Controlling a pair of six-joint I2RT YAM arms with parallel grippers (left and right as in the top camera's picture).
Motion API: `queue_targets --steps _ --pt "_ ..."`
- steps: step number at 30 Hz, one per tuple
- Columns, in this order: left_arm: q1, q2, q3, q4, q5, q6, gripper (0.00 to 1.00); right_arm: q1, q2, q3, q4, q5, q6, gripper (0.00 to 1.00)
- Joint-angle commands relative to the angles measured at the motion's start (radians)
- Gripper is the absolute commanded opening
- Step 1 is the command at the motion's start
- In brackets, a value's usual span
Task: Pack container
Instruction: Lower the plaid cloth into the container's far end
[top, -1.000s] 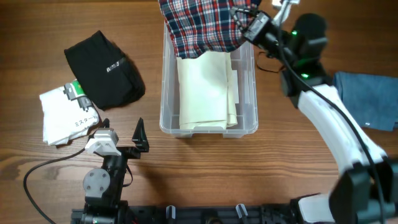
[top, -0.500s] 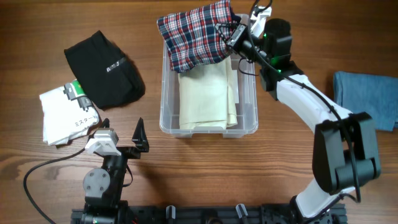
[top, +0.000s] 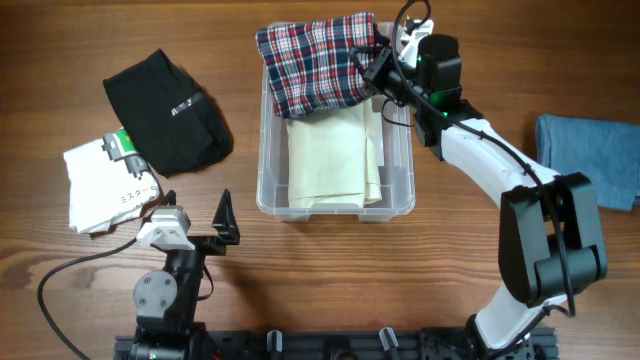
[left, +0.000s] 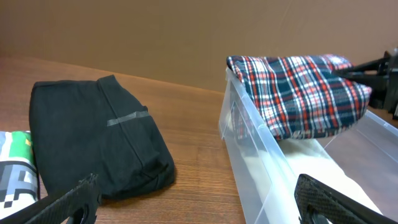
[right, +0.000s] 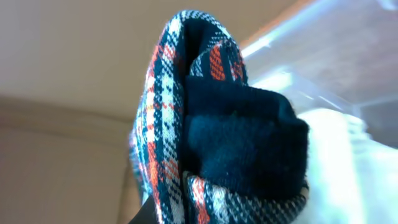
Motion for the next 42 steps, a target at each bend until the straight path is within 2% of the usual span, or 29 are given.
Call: queue_targets --steps 1,14,24,27,28,29,30,32,35,37,42 --pt "0.006 -0.005 -0.006 0.002 0.009 0.016 1.0 0.024 0.013 0.026 -0.016 0.039 -0.056 0.04" --pt "0.006 -0.005 -0.006 0.002 0.009 0.016 1.0 0.029 0.013 0.026 -0.091 0.08 -0.153 0.04" --pt "0.006 -0.005 -0.006 0.002 0.009 0.016 1.0 0.029 0.011 0.026 -0.14 0.13 -0.159 0.04" --pt "0.006 -0.005 -0.006 0.002 0.009 0.016 1.0 0.029 0.011 0.026 -0.166 0.157 -0.209 0.04" --pt "0.006 -0.005 -0.006 0.002 0.009 0.016 1.0 0.029 0.011 0.026 -0.171 0.163 -0.224 0.09" --pt "0.006 -0.005 -0.006 0.002 0.009 0.016 1.0 0.029 0.011 0.026 -0.171 0.163 -0.24 0.2" --pt "0.006 -0.005 -0.006 0.002 0.009 0.016 1.0 0.029 0.011 0.026 -0.169 0.166 -0.256 0.38" --pt "0.006 -0.005 -0.006 0.002 0.009 0.016 1.0 0.029 0.009 0.032 -0.164 0.165 -0.286 0.54" --pt "0.006 -0.005 -0.006 0.002 0.009 0.016 1.0 0.029 0.007 0.056 -0.169 0.165 -0.328 0.63" --pt "0.006 -0.005 -0.006 0.002 0.009 0.016 1.0 0.029 0.001 0.082 -0.182 0.166 -0.354 0.66" --pt "0.006 -0.005 -0.006 0.002 0.009 0.016 1.0 0.029 -0.011 0.194 -0.261 0.166 -0.443 0.67"
